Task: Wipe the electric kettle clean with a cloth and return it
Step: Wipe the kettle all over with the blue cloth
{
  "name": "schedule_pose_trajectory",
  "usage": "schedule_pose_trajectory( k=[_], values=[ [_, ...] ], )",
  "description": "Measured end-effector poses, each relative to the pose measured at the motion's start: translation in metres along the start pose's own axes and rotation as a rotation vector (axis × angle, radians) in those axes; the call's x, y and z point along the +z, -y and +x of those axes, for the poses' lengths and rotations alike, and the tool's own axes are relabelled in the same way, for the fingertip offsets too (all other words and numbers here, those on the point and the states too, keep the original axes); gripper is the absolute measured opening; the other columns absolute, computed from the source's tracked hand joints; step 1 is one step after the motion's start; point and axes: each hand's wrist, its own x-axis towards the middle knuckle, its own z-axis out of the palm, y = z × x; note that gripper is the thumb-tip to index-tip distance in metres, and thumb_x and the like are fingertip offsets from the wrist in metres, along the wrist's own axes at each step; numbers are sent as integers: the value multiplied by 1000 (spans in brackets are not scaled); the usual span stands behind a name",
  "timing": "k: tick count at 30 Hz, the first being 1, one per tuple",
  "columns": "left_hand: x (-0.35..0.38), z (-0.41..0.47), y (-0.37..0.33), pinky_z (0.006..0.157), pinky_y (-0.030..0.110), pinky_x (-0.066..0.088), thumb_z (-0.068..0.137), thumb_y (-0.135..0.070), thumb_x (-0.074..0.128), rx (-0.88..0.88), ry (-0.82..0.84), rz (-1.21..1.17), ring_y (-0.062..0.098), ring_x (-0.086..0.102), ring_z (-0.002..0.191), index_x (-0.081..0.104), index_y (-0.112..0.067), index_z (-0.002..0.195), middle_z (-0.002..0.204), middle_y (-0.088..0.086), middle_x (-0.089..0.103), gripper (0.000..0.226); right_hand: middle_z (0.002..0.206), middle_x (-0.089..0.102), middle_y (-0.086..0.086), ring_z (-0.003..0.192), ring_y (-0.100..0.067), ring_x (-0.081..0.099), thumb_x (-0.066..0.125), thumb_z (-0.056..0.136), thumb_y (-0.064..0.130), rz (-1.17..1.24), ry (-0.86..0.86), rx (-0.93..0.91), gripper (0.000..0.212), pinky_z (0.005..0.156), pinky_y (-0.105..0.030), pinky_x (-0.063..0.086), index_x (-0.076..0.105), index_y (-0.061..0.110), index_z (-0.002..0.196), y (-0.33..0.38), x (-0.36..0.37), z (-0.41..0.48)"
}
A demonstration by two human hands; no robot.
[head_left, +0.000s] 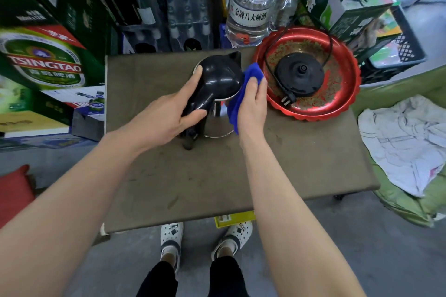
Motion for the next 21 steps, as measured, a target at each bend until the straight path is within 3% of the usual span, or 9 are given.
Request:
schedule_pose_trajectory(
  k=[3,6,8,11,14,17,19,21],
  values=[
    [12,-6,0,85,35,44,98,-36,51,-7,-71,-49,25,59,98,-4,-46,154,118,7,61,79,153,47,3,138,-21,47,34,104,50,86,34,310,53,119,-44,35,33,35,155,-37,-5,6],
    [35,-14,0,100,28,42,93,-38,59,-35,-307,-236,15,55,123,19,-45,152,143,-8,54,72,150,50,-1,134,-23,51,35,104,48,103,57,456,53,115,-48,41,32,33,154,-62,-8,-16],
    [46,-17,-1,103,21,41,84,-40,72,-64,-392,-313,3,54,123,29,-45,149,144,-17,52,78,149,52,3,135,-19,51,38,106,39,39,44,370,48,116,-44,39,35,33,153,-56,-11,-34],
    [50,-15,-14,100,5,35,75,-34,82,-107,-458,-460,-21,49,113,37,-40,149,135,-27,52,86,156,45,10,143,-10,40,42,106,32,-81,54,22,46,119,-33,31,37,35,152,-23,-13,-47],
    [37,-13,-27,99,6,40,77,-22,82,-179,-584,-625,-20,54,110,48,-37,143,124,-25,60,75,157,42,13,146,-6,34,44,106,31,-134,95,-232,45,118,-25,26,42,33,151,10,-15,-43],
    [12,-18,-40,91,7,44,78,-5,79,-160,-592,-749,-14,59,104,54,-30,139,114,-28,64,70,148,51,16,141,-8,42,43,104,43,-96,67,-123,42,115,-29,31,48,36,145,35,-26,-25],
    [-6,-24,-46,78,5,47,77,7,75,-129,-544,-806,-14,63,89,57,-28,134,100,-32,70,70,133,58,21,137,-12,47,44,104,45,-27,62,34,37,109,-27,35,53,35,139,48,-41,-10],
    [-23,-29,-52,61,10,49,76,10,73,-116,-482,-813,-3,61,71,58,-30,134,92,-24,71,71,115,61,25,130,-13,53,46,104,43,-15,83,30,32,105,-27,39,58,32,131,63,-54,-6]
  ],
)
